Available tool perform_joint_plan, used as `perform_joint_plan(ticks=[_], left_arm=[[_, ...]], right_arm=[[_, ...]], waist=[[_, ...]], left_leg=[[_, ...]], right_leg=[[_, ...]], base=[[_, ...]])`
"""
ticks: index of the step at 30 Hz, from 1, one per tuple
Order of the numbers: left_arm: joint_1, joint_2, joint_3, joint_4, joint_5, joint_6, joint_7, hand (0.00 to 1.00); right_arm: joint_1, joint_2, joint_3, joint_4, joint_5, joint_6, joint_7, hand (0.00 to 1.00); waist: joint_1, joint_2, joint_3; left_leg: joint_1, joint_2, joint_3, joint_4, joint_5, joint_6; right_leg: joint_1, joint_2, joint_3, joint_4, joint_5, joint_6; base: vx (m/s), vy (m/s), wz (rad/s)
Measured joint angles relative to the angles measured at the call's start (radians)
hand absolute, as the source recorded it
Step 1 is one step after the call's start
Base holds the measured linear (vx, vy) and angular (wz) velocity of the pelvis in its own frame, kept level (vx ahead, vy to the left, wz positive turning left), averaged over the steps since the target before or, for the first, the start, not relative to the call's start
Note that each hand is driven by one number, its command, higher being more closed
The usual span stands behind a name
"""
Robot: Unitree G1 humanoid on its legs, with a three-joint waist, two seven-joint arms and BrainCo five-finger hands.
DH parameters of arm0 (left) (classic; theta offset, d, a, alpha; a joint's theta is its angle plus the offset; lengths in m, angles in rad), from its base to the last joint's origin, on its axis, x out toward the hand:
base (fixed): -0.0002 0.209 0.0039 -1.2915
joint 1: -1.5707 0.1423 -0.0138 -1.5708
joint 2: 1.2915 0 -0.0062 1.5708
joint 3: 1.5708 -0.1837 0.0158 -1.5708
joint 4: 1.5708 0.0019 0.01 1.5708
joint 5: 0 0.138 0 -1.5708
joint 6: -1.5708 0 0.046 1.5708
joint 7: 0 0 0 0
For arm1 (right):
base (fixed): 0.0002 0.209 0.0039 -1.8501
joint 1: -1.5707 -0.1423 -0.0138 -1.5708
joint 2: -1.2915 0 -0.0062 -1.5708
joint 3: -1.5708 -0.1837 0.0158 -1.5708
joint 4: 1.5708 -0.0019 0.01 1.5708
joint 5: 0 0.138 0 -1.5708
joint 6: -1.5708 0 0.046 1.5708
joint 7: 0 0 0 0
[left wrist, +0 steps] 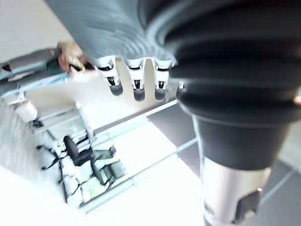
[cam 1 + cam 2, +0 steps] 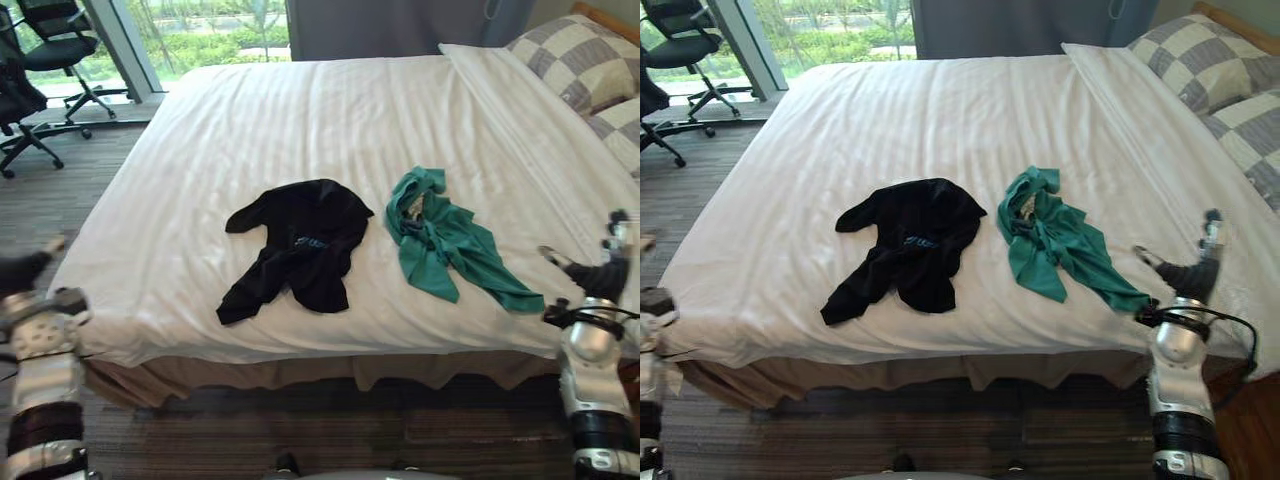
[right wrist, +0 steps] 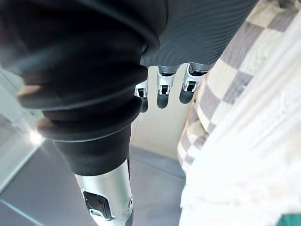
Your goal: Tidy the bed and pick cloth on bed and put in laundry
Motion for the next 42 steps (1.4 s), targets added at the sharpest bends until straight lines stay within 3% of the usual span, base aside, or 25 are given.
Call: perform_joint_plan(ticks=[2, 7, 17, 20, 25, 30, 32, 34, 36, 37, 42], left_arm=[[-0.043, -0.053, -0.068, 0.056, 0.059, 0.038, -0.018, 0.00], [-0.121, -0.113, -0.166, 0.132, 0.157, 0.084, -0.049, 0.00], [-0.437, -0.114, -0.274, 0.219, 0.220, 0.124, -0.047, 0.00], [-0.496, -0.114, -0.304, 0.232, 0.235, 0.158, -0.041, 0.00], [-0.603, -0.115, -0.370, 0.235, 0.253, 0.258, -0.051, 0.00], [-0.692, -0.138, -0.403, 0.235, 0.264, 0.379, -0.128, 0.00], [-0.709, -0.145, -0.430, 0.246, 0.285, 0.488, -0.220, 0.00], [-0.700, -0.145, -0.430, 0.244, 0.382, 0.549, -0.310, 0.00], [-0.708, -0.139, -0.432, 0.242, 0.463, 0.576, -0.377, 0.00], [-0.704, -0.140, -0.436, 0.241, 0.501, 0.582, -0.414, 1.00], [-0.666, -0.141, -0.439, 0.241, 0.639, 0.581, -0.459, 1.00]], right_arm=[[-0.008, 0.024, 0.049, 0.008, -0.005, 0.005, 0.007, 0.00], [-0.034, 0.027, 0.082, 0.036, 0.001, 0.030, 0.047, 0.00], [-0.142, 0.044, 0.123, 0.028, 0.088, 0.040, 0.064, 0.00], [-0.150, 0.060, 0.133, 0.017, 0.097, 0.040, 0.064, 0.00], [-0.159, 0.060, 0.161, -0.101, 0.108, 0.038, 0.065, 0.00], [-0.227, 0.060, 0.189, -0.177, 0.109, 0.044, 0.066, 0.00], [-0.242, 0.062, 0.190, -0.243, 0.109, 0.060, 0.074, 0.00], [-0.244, 0.062, 0.190, -0.289, 0.108, 0.086, 0.088, 0.00], [-0.247, 0.062, 0.191, -0.302, 0.107, 0.100, 0.098, 0.00], [-0.248, 0.062, 0.195, -0.306, 0.106, 0.118, 0.108, 0.00], [-0.253, 0.062, 0.202, -0.365, 0.091, 0.126, 0.145, 0.00]], waist=[[-0.004, 0.001, 0.002], [-0.025, 0.014, 0.026], [-0.036, -0.001, 0.153], [-0.058, -0.008, 0.182], [-0.063, -0.011, 0.232], [-0.063, -0.014, 0.291], [-0.068, -0.016, 0.317], [-0.080, -0.017, 0.327], [-0.082, -0.017, 0.334], [-0.081, -0.016, 0.334], [-0.084, -0.014, 0.335]], left_leg=[[0.001, 0.011, 0.024, 0.000, 0.000, 0.000], [-0.001, 0.028, 0.049, -0.001, 0.005, 0.005], [-0.102, 0.049, 0.165, -0.007, 0.023, 0.017], [-0.110, 0.047, 0.177, -0.007, 0.031, 0.020], [-0.137, 0.048, 0.214, 0.000, 0.040, 0.012], [-0.181, 0.049, 0.244, 0.000, 0.047, 0.010], [-0.197, 0.049, 0.256, 0.000, 0.047, 0.010], [-0.208, 0.050, 0.269, 0.000, 0.047, 0.010], [-0.208, 0.050, 0.275, 0.000, 0.047, 0.011], [-0.204, 0.050, 0.290, 0.001, 0.047, 0.011], [-0.182, 0.049, 0.311, 0.000, 0.042, 0.017]], right_leg=[[-0.007, 0.012, 0.022, -0.016, 0.016, -0.010], [-0.022, 0.031, 0.046, -0.020, 0.034, -0.017], [-0.153, 0.048, 0.132, -0.058, 0.130, -0.022], [-0.166, 0.046, 0.139, -0.057, 0.133, -0.022], [-0.216, 0.047, 0.159, -0.045, 0.133, -0.022], [-0.293, 0.048, 0.181, -0.015, 0.134, -0.023], [-0.318, 0.048, 0.188, -0.005, 0.134, -0.023], [-0.335, 0.048, 0.192, -0.001, 0.134, -0.023], [-0.337, 0.048, 0.195, 0.000, 0.134, -0.023], [-0.337, 0.048, 0.199, 0.003, 0.131, -0.022], [-0.337, 0.047, 0.206, 0.035, 0.111, -0.020]], base=[[-0.04, -0.004, -0.28], [-0.07, -0.006, -0.18], [-0.10, -0.005, -0.25], [0.02, 0.001, -0.11], [0.04, -0.009, -0.10], [0.01, -0.016, -0.13], [0.01, -0.010, -0.11], [0.03, -0.010, -0.07], [0.03, -0.008, -0.07], [0.01, 0.000, -0.06], [0.01, -0.009, -0.07]])
